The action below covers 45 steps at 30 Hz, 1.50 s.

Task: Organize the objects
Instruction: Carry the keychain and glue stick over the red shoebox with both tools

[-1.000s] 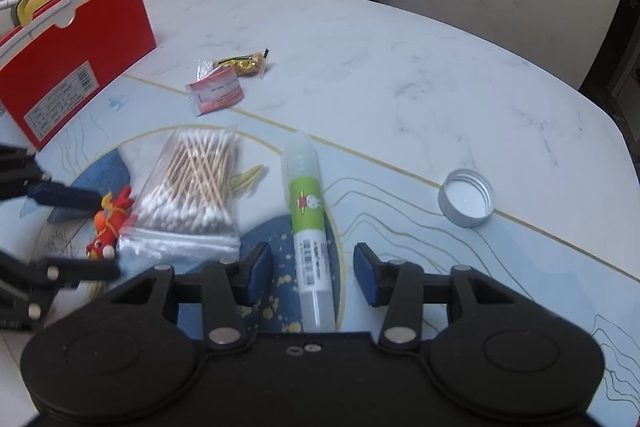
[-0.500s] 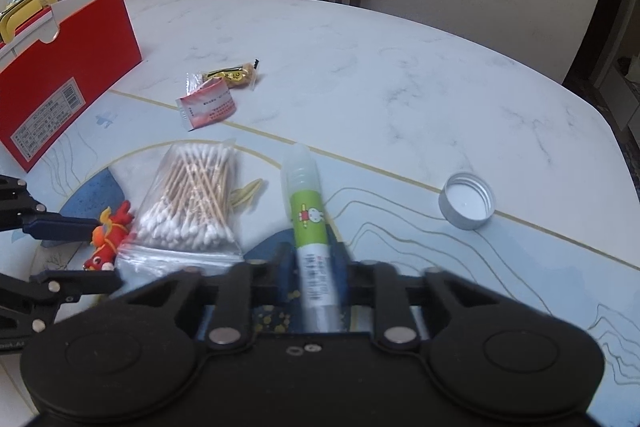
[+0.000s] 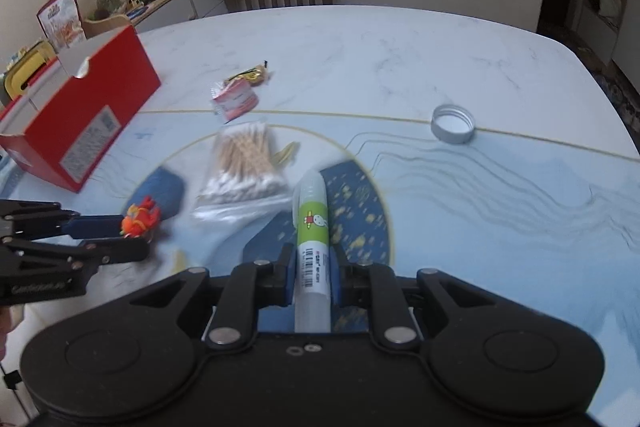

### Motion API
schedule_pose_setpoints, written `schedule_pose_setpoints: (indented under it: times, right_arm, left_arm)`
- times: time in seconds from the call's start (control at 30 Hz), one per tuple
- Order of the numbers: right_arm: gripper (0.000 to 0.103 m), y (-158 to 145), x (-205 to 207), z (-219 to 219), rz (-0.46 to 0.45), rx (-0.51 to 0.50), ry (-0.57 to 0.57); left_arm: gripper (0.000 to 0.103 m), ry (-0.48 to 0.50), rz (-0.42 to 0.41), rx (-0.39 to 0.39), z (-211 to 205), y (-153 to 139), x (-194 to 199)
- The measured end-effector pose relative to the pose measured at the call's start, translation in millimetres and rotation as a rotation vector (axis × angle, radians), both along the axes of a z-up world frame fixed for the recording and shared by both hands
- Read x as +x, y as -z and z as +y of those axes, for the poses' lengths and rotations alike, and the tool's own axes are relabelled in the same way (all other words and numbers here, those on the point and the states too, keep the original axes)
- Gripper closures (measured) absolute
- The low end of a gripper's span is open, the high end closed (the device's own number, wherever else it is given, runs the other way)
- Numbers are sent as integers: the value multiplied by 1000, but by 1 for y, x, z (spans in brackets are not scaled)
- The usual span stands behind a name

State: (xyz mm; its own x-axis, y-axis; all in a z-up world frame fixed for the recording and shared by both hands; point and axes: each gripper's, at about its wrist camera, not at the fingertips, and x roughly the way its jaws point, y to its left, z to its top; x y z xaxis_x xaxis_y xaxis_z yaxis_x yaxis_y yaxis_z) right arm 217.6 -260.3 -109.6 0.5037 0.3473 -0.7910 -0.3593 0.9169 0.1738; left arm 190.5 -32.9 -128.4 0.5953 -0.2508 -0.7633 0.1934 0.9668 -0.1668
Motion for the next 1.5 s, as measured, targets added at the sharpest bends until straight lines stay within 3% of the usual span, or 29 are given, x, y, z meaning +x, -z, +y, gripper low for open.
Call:
schedule_pose_setpoints:
  times: [0.33, 0.7, 1.17, 1.5]
  right_arm:
    - [87, -34, -45, 9, 23, 118, 96]
    - [87, -94, -60, 89, -91, 174, 29]
    - [87, -140, -44, 225, -199, 199, -75]
    - [87, -137, -16, 306, -178, 150, -151]
  left_arm:
    - [67, 0, -24, -77, 38, -23, -28]
    - [67, 36, -106, -159, 96, -79, -39]
    - [67, -14, -218, -93, 220, -124, -36]
    - [67, -80, -209, -21, 294, -122, -12]
